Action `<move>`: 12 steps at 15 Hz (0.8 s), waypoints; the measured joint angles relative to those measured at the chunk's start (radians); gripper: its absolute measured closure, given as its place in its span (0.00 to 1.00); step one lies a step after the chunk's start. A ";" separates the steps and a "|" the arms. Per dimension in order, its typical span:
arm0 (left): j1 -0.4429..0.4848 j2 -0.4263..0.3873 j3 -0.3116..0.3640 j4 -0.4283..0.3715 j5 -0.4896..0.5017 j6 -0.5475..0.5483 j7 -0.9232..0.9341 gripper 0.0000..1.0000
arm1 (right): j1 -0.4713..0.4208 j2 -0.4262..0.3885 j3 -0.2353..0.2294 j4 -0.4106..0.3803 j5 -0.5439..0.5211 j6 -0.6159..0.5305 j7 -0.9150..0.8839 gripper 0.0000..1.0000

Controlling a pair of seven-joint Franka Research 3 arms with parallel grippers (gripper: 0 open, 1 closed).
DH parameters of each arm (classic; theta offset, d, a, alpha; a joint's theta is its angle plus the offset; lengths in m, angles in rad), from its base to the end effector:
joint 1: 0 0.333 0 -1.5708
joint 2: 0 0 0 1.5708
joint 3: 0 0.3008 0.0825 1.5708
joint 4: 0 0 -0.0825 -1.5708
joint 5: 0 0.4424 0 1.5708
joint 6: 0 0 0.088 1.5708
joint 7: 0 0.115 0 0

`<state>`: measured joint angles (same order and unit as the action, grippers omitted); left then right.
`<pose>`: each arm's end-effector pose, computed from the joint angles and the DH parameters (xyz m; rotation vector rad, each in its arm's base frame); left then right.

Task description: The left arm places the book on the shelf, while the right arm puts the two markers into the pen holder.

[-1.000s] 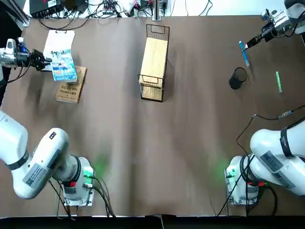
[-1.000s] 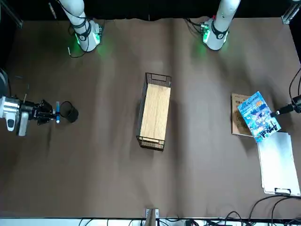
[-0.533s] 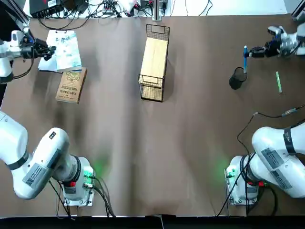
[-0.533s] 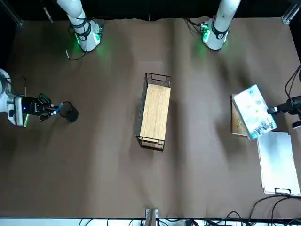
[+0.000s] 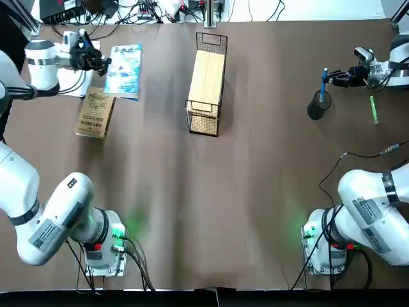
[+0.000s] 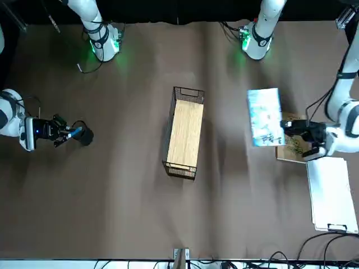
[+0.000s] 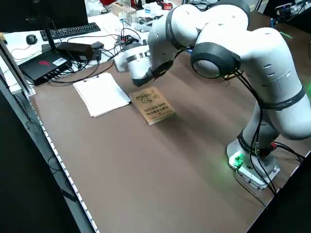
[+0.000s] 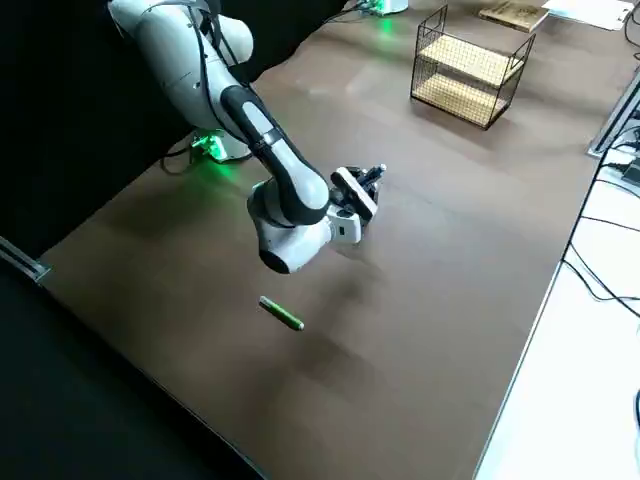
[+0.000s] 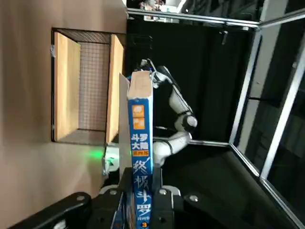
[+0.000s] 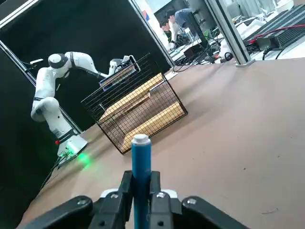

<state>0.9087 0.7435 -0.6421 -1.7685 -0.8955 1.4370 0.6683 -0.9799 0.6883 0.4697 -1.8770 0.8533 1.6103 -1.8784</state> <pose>0.6105 0.0831 0.2042 1.5499 -0.0745 -0.2004 0.5505 -0.2025 0.1345 -1.6315 -0.8082 -0.7553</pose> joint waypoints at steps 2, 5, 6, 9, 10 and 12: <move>0.001 -0.001 -0.082 -0.067 0.000 0.138 -0.001 0.80 | 0.000 0.002 -0.003 0.000 0.001 0.000 -0.003 0.70; -0.007 -0.002 -0.160 -0.145 0.000 0.270 -0.002 0.80 | 0.000 0.003 -0.003 0.000 0.003 -0.001 -0.003 0.41; -0.013 -0.002 -0.176 -0.159 0.000 0.296 -0.008 0.80 | 0.000 0.003 -0.003 0.001 0.004 -0.002 -0.002 0.35; -0.035 -0.004 -0.239 -0.169 -0.002 0.319 -0.089 0.80 | 0.000 -0.001 -0.002 0.035 0.006 -0.012 0.112 0.36; -0.047 -0.006 -0.248 -0.167 -0.009 0.323 -0.111 0.80 | 0.000 -0.007 -0.002 0.058 0.006 -0.012 0.167 0.36; -0.078 -0.011 -0.254 -0.161 -0.031 0.332 -0.130 0.80 | 0.001 -0.034 0.000 0.106 -0.002 0.010 0.267 0.36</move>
<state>0.8311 0.7329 -0.8964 -1.9294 -0.9267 1.7690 0.5384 -0.9792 0.6540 0.4695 -1.7706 0.8517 1.6203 -1.6110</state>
